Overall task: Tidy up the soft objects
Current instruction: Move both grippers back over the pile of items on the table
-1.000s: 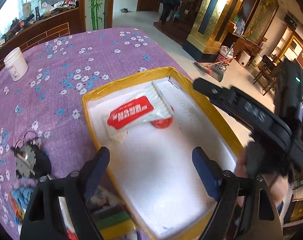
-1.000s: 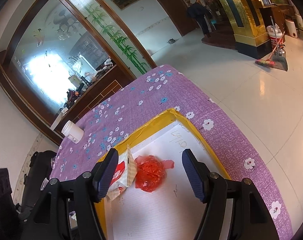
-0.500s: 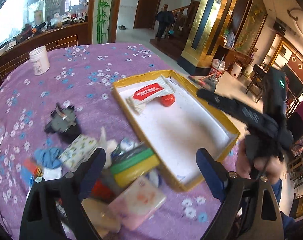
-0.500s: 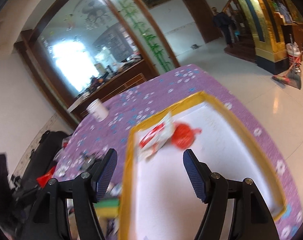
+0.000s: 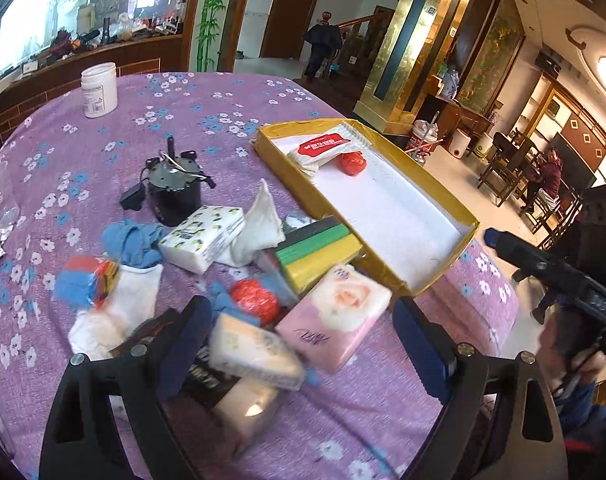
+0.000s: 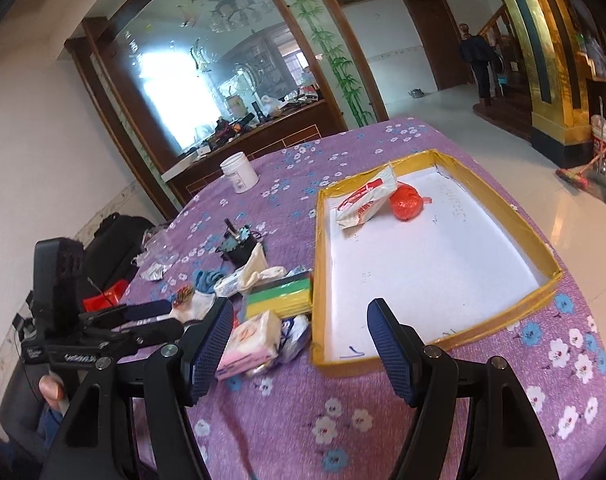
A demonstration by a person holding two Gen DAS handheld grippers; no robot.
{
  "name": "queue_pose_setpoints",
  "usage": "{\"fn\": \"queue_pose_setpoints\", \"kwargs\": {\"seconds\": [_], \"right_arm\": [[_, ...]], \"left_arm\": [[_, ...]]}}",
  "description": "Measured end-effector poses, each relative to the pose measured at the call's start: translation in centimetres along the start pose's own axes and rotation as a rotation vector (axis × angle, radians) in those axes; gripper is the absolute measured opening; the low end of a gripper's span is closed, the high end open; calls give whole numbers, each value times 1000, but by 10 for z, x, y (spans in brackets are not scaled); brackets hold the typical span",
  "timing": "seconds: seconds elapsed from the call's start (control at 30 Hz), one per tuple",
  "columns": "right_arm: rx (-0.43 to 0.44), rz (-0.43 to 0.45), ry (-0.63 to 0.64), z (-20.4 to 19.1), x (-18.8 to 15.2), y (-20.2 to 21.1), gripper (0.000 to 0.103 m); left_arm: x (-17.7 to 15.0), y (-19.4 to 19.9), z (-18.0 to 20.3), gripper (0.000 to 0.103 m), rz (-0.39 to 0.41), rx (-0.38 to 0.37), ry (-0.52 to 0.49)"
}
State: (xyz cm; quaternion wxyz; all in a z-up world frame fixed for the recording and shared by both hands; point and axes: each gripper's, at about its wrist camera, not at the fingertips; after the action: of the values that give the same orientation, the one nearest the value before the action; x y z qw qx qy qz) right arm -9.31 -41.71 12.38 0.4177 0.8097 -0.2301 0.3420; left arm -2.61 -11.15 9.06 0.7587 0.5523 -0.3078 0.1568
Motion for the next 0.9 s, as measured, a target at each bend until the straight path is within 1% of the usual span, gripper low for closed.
{"fn": "queue_pose_setpoints", "kwargs": {"seconds": [0.13, 0.2, 0.3, 0.4, 0.5, 0.6, 0.8, 0.9], "right_arm": [[-41, -5, 55, -17, -5, 15, 74], [-55, -10, 61, -22, -6, 16, 77], [-70, -51, 69, -31, -11, 8, 78], [-58, -92, 77, -39, -18, -1, 78], [-41, -143, 69, -46, -23, -14, 78], [-37, -170, 64, -52, -27, -23, 78], [-33, -186, 98, -66, -31, -28, 78], [-35, -173, 113, -70, -31, -27, 78]], "left_arm": [[0, 3, -2, 91, 27, -42, -22], [3, 0, -2, 91, 32, -61, -29], [5, -3, 2, 91, 33, -84, -53], [1, 0, 1, 91, 45, -111, -67], [-7, 6, -4, 91, 57, -117, -76], [-17, 10, -12, 91, 54, -119, -76], [-32, 16, -28, 91, 40, -101, -62], [-35, 17, -34, 91, 36, -99, -49]]}}
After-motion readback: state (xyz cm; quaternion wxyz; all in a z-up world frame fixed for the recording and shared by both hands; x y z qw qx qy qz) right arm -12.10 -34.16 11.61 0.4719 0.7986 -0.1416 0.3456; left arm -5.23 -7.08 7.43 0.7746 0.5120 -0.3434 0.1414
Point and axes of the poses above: each gripper's, at about its wrist camera, not at the fingertips, and y roughly against the way its jaws point, z to its right, x to its top, and after that the axes turned 4 degrees about x, right-handed
